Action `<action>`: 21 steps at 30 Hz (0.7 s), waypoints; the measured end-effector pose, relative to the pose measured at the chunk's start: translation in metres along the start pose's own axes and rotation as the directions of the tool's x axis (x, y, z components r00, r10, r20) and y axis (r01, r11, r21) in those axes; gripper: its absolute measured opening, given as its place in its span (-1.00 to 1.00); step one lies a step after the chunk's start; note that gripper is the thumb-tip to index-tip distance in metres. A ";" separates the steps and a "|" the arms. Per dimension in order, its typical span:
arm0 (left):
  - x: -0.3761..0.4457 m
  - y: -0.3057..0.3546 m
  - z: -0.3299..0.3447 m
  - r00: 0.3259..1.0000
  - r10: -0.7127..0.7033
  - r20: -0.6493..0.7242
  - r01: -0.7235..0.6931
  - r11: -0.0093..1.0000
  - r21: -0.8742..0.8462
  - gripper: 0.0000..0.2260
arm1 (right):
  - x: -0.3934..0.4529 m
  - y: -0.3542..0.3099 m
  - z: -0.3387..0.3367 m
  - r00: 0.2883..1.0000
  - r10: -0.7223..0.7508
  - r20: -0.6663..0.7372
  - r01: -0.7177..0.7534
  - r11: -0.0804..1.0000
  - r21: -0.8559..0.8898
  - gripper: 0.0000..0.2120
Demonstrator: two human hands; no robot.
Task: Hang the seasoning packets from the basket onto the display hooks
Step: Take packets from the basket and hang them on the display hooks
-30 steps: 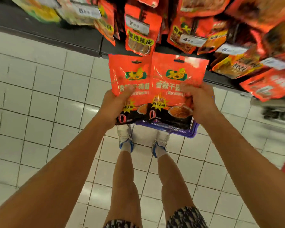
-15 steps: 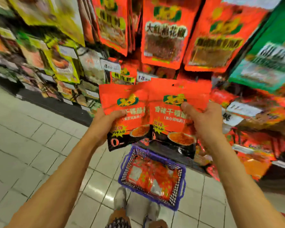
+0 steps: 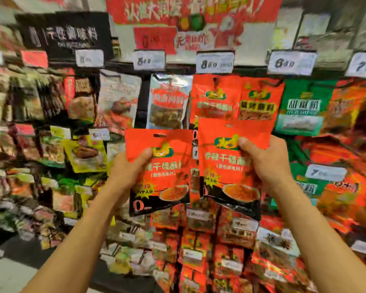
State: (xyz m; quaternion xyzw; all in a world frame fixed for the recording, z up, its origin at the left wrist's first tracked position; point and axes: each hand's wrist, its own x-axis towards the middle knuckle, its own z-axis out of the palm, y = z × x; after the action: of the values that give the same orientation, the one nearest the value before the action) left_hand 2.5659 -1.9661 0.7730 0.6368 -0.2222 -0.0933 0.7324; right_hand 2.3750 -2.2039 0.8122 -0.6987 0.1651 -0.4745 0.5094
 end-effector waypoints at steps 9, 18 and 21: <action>0.051 0.044 0.013 0.983 0.110 0.145 -0.093 0.988 -0.122 -0.82 | 0.059 -0.019 0.052 0.994 0.023 -0.111 -0.019 0.999 0.036 -0.86; 0.084 0.068 0.062 0.965 0.145 0.220 -0.111 0.981 -0.159 -0.75 | 0.105 -0.044 0.065 0.978 0.054 -0.201 -0.053 0.999 0.009 -0.77; 0.087 0.070 0.068 0.953 0.151 0.263 -0.111 0.981 -0.160 -0.78 | 0.110 -0.040 0.064 0.976 0.065 -0.208 -0.072 0.997 -0.030 -0.78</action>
State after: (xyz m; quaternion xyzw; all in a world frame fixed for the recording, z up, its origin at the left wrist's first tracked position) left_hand 2.6026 -2.0516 0.8654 0.5474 -0.3560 -0.1472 0.7429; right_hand 2.4728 -2.2295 0.8989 -0.6489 0.2499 -0.5235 0.4924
